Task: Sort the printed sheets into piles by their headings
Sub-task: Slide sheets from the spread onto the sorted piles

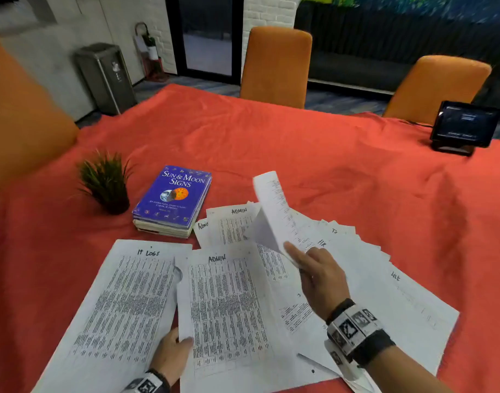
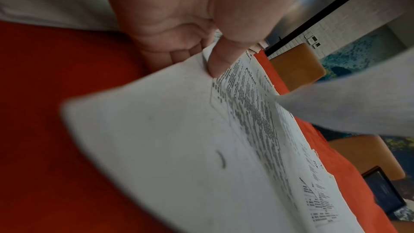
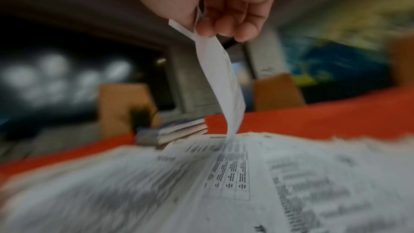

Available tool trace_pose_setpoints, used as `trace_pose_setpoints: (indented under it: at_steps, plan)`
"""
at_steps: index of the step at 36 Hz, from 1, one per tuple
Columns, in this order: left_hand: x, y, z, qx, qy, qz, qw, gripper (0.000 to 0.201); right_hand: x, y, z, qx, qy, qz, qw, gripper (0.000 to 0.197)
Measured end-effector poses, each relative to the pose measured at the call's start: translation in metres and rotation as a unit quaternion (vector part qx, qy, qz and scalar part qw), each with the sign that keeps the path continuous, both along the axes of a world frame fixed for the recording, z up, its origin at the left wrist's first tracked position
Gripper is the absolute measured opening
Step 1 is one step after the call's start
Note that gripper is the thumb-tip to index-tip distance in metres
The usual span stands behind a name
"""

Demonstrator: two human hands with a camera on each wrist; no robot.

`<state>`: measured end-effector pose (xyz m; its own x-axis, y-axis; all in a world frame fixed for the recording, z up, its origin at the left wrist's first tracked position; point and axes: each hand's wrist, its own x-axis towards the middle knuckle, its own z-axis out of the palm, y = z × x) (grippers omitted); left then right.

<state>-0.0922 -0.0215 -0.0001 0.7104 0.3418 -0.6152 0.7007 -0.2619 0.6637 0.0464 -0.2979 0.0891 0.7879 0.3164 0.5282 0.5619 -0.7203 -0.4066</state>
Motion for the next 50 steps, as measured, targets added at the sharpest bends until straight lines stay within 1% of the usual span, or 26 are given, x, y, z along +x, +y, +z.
trace_pose_setpoints:
  at_steps: [1, 3, 7, 9, 10, 12, 13, 14, 15, 16, 20, 23, 25, 28, 30, 33, 35, 37, 39, 40, 42, 44, 45, 46, 48, 50]
  plan:
    - [0.000, -0.001, 0.002, 0.000, 0.000, -0.004, 1.000, 0.024, -0.008, 0.003, -0.002, -0.057, -0.034, 0.045, 0.997, 0.053]
    - [0.002, -0.002, 0.001, 0.004, -0.004, -0.007, 1.000, 0.020, -0.026, 0.009, -0.004, -0.128, -0.052, 0.107, 0.985, 0.055]
    - [0.003, 0.002, 0.006, -0.012, -0.043, -0.017, 0.999, 0.015, -0.062, 0.004, -0.032, -0.183, -0.048, 0.187, 0.964, 0.056]
    - [0.004, 0.001, 0.013, -0.060, -0.068, -0.033, 0.995, 0.020, -0.076, -0.002, -0.043, -0.205, -0.044, 0.206, 0.956, 0.059]
    - [0.003, 0.001, 0.016, -0.081, -0.066, -0.015, 0.994, 0.027, -0.083, -0.005, -0.047, -0.209, -0.032, 0.213, 0.954, 0.057]
    - [0.004, 0.001, 0.019, -0.112, -0.051, 0.009, 0.992, 0.031, -0.097, -0.009, -0.051, -0.222, 0.011, 0.217, 0.950, 0.046]
    - [0.004, -0.001, 0.018, -0.132, -0.027, 0.032, 0.990, 0.028, -0.104, -0.011, -0.052, -0.234, 0.045, 0.214, 0.947, 0.047]
    - [0.003, 0.000, 0.013, -0.110, -0.014, 0.048, 0.993, 0.023, -0.110, -0.013, -0.052, -0.246, 0.076, 0.212, 0.943, 0.053]
    - [0.001, 0.003, 0.006, -0.065, -0.013, 0.030, 0.997, 0.020, -0.115, -0.014, -0.051, -0.254, 0.106, 0.205, 0.939, 0.055]
    - [-0.001, 0.005, 0.002, -0.052, -0.011, 0.019, 0.998, 0.018, -0.118, -0.015, -0.050, -0.260, 0.126, 0.200, 0.936, 0.056]
    - [-0.001, 0.009, -0.007, -0.083, -0.004, 0.001, 0.997, 0.017, -0.124, -0.020, -0.050, -0.299, 0.192, 0.210, 0.911, 0.054]
    - [0.000, 0.008, -0.003, -0.097, -0.009, 0.042, 0.994, 0.026, -0.125, -0.027, -0.056, -0.343, 0.215, 0.224, 0.887, 0.055]
    - [0.001, 0.005, 0.004, -0.100, 0.001, 0.072, 0.992, 0.043, -0.126, -0.028, -0.052, -0.348, 0.229, 0.232, 0.879, 0.057]
    - [0.004, 0.001, 0.010, -0.101, -0.005, 0.056, 0.993, 0.056, -0.124, -0.027, -0.047, -0.360, 0.210, 0.254, 0.873, 0.051]
    - [0.006, 0.001, 0.010, -0.095, -0.015, 0.027, 0.995, 0.052, -0.122, -0.028, -0.048, -0.373, 0.194, 0.276, 0.864, 0.046]
    - [0.006, 0.000, 0.005, -0.068, -0.016, 0.001, 0.998, 0.035, -0.119, -0.029, -0.054, -0.414, 0.158, 0.289, 0.849, 0.046]
    - [0.005, -0.002, 0.006, -0.056, -0.025, -0.010, 0.998, 0.022, -0.117, -0.028, -0.053, -0.411, 0.165, 0.281, 0.851, 0.057]
    - [0.004, -0.005, 0.011, -0.046, -0.049, -0.021, 0.997, 0.018, -0.113, -0.029, -0.051, -0.404, 0.186, 0.255, 0.859, 0.071]
    - [0.004, -0.006, 0.017, -0.029, -0.085, -0.033, 0.995, 0.019, -0.106, -0.030, -0.046, -0.356, 0.212, 0.225, 0.882, 0.078]
    - [0.004, -0.007, 0.021, -0.023, -0.102, -0.040, 0.994, 0.021, -0.103, -0.031, -0.045, -0.304, 0.230, 0.201, 0.902, 0.079]
    - [0.004, -0.005, 0.029, -0.038, -0.127, -0.044, 0.990, 0.025, -0.095, -0.031, -0.040, -0.198, 0.305, 0.118, 0.924, 0.082]
    - [0.004, -0.003, 0.035, -0.069, -0.139, -0.043, 0.987, 0.029, -0.083, -0.024, -0.033, -0.066, 0.356, 0.015, 0.932, 0.092]
    - [0.005, -0.002, 0.036, -0.078, -0.144, -0.045, 0.986, 0.035, -0.075, -0.019, -0.029, 0.014, 0.382, -0.031, 0.924, 0.096]
    - [0.007, 0.000, 0.034, -0.090, -0.149, -0.047, 0.984, 0.037, -0.065, -0.015, -0.025, 0.096, 0.416, -0.070, 0.901, 0.097]
    - [0.010, 0.001, 0.038, -0.125, -0.151, -0.029, 0.980, 0.032, -0.047, -0.006, -0.016, 0.244, 0.495, -0.107, 0.827, 0.096]
    - [0.016, -0.003, 0.048, -0.153, -0.153, -0.016, 0.976, 0.033, -0.031, 0.000, -0.010, 0.374, 0.526, -0.110, 0.756, 0.085]
